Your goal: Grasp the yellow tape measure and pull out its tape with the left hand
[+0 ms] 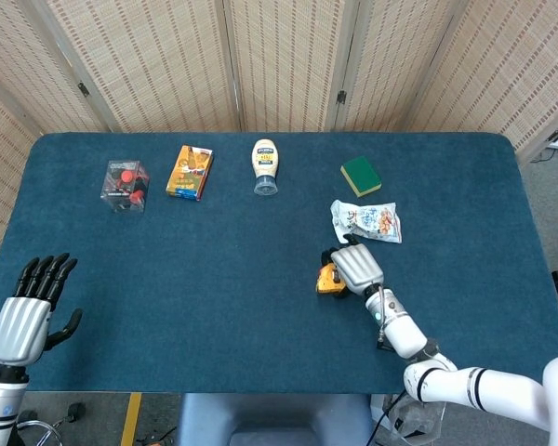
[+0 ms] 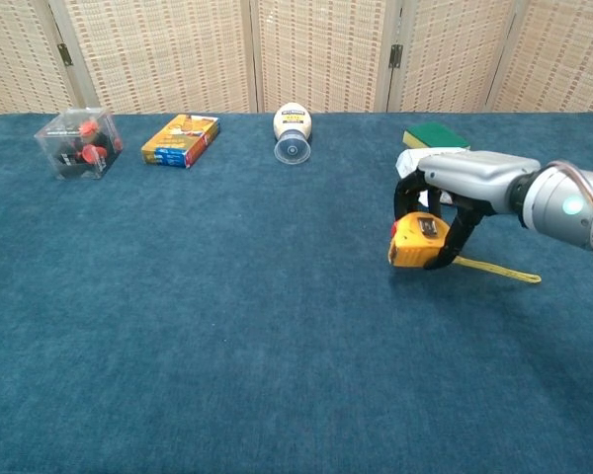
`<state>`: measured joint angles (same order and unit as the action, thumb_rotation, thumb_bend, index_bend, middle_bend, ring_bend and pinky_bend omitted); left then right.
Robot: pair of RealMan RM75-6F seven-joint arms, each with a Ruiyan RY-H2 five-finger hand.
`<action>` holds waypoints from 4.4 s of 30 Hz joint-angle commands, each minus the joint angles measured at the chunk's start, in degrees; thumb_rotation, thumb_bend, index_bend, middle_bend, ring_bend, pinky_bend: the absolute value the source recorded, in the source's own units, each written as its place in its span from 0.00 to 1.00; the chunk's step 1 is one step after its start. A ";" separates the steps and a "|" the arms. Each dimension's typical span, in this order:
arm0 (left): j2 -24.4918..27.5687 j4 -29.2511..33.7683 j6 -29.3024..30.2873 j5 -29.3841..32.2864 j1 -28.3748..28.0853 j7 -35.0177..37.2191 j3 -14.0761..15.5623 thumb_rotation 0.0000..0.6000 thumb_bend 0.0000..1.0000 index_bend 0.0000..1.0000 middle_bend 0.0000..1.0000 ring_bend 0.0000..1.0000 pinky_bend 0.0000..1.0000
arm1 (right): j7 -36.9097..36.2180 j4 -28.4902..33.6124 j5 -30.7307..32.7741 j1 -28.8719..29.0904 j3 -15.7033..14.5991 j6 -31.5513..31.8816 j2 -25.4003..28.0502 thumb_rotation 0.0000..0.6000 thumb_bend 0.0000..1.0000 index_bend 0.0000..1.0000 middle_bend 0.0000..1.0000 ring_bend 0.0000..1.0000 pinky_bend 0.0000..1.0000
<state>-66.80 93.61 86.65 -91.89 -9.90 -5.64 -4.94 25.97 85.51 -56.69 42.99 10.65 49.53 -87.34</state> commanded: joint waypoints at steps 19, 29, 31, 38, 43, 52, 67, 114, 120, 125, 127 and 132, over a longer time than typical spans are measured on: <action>-9.88 10.21 -12.76 9.92 -14.24 -2.20 -8.66 1.00 0.35 0.12 0.23 0.26 0.26 | 2.88 17.10 14.68 8.25 6.57 2.05 9.03 1.00 0.15 0.63 0.58 0.45 0.11; -15.70 14.04 -16.43 25.01 -18.31 -11.52 -11.79 1.00 0.34 0.00 0.16 0.17 0.14 | 4.46 16.07 21.41 14.42 7.53 2.01 6.72 1.00 0.15 0.63 0.58 0.45 0.11; -15.52 15.18 -16.67 27.29 -18.53 -12.47 -11.84 1.00 0.34 0.00 0.12 0.13 0.08 | 4.80 15.51 21.87 15.75 7.51 1.55 6.22 1.00 0.15 0.63 0.58 0.45 0.11; -17.00 16.53 -14.00 32.29 -18.57 -14.49 -12.36 1.00 0.31 0.00 0.00 0.02 0.02 | 6.64 13.89 24.42 20.29 7.44 1.61 3.61 1.00 0.15 0.63 0.58 0.45 0.12; -17.55 16.86 -13.55 35.55 -18.86 -15.19 -12.45 1.00 0.28 0.00 0.00 0.01 0.01 | 7.80 12.80 26.00 22.83 7.29 2.62 1.69 1.00 0.15 0.63 0.58 0.44 0.15; -18.53 17.52 -13.30 38.42 -19.42 -13.38 -13.10 1.00 0.27 0.00 0.00 0.00 0.00 | 8.71 10.36 29.08 26.65 7.68 3.95 -2.24 1.00 0.15 0.63 0.58 0.45 0.19; -21.82 18.52 -10.24 40.72 -20.95 -15.38 -13.22 1.00 0.27 0.00 0.00 0.00 0.00 | 9.36 5.89 33.92 30.93 8.48 5.06 -7.41 1.00 0.15 0.63 0.58 0.48 0.27; -25.88 16.31 -9.94 45.81 -23.70 -16.39 -14.00 1.00 0.27 0.00 0.00 0.00 0.00 | 9.64 1.14 35.79 32.73 9.64 5.74 -12.48 1.00 0.15 0.63 0.58 0.50 0.28; -25.40 16.06 -10.84 46.71 -23.66 -15.13 -14.54 1.00 0.29 0.00 0.00 0.00 0.00 | 9.58 0.82 35.66 32.50 9.46 5.42 -12.35 1.00 0.15 0.63 0.58 0.50 0.28; -25.09 15.83 -11.08 47.13 -23.74 -14.88 -14.63 1.00 0.36 0.00 0.00 0.00 0.00 | 9.48 0.77 35.60 32.46 9.56 5.26 -12.39 1.00 0.15 0.63 0.58 0.50 0.28; -25.02 15.75 -11.09 47.18 -23.79 -14.90 -14.59 1.00 0.38 0.00 0.00 0.00 0.00 | 9.57 0.77 35.61 32.48 9.57 5.30 -12.35 1.00 0.15 0.63 0.58 0.50 0.28; -24.82 15.64 -11.11 47.39 -23.88 -15.01 -14.44 1.00 0.41 0.00 0.00 0.00 0.00 | 9.59 0.80 35.64 32.43 9.60 5.35 -12.31 1.00 0.15 0.63 0.58 0.50 0.29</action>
<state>-91.63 109.25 75.54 -44.51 -33.78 -20.64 -19.38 35.56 86.32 -21.05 75.42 20.25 54.88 -99.65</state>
